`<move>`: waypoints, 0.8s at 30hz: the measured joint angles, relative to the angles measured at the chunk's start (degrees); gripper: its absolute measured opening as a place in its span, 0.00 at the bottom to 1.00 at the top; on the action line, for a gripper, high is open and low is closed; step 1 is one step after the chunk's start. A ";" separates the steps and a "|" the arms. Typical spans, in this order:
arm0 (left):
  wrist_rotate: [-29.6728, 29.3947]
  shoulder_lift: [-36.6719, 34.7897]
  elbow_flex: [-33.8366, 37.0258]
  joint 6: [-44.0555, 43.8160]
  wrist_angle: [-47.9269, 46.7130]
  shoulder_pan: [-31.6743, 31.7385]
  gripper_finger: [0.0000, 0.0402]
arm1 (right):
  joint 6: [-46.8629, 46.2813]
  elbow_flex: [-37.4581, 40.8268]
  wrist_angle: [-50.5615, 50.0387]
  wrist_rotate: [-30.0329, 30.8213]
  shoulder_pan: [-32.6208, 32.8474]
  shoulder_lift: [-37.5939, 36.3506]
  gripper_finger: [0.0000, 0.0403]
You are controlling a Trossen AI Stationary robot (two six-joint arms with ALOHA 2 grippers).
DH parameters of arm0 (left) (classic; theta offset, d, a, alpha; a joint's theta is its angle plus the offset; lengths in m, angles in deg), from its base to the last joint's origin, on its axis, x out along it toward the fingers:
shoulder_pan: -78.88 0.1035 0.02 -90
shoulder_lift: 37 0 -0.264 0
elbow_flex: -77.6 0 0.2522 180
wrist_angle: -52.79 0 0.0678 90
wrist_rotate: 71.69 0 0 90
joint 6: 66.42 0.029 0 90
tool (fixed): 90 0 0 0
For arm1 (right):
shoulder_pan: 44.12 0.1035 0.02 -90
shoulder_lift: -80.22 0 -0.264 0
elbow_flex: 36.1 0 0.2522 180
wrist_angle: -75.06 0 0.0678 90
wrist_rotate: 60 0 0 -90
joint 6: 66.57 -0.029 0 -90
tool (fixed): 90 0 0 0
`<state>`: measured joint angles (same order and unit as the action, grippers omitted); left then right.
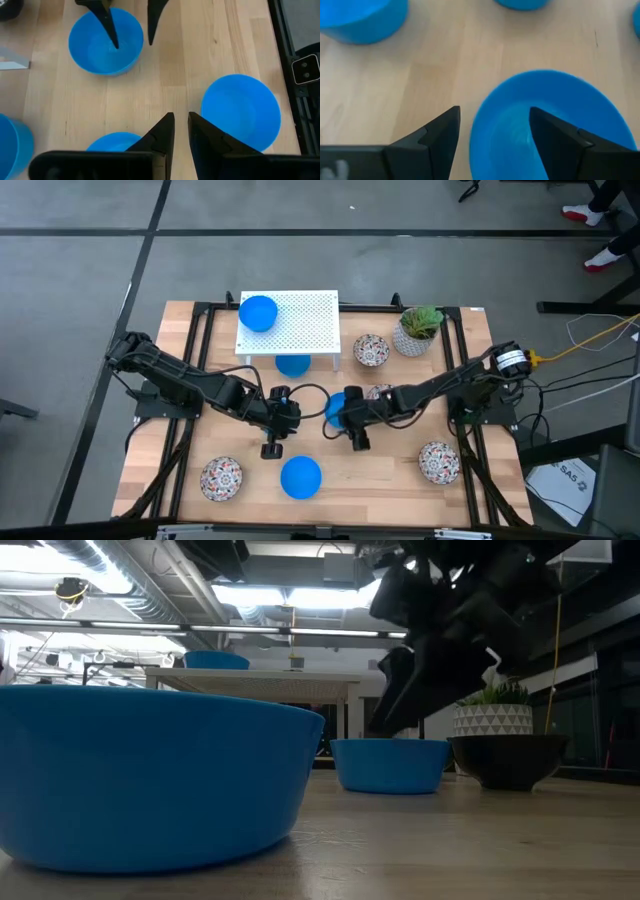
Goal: Pick & Place Mini bowls
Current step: Stack the blue bowl on the blue bowl on the shelf
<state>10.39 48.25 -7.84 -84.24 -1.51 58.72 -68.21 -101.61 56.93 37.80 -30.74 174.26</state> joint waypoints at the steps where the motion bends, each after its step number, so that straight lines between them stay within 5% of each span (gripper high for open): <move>1: 0.00 0.00 0.00 0.04 0.00 0.00 0.12 | -0.48 -0.02 -0.64 -0.02 -0.14 0.00 0.59; 24: -1.40 0.00 0.00 3.61 -0.56 0.00 0.12 | -5.69 -0.01 -7.97 -2.91 -0.52 0.00 0.52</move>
<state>8.99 48.25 -7.84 -80.63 -2.07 58.72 -73.91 -101.62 48.96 34.89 -31.26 174.26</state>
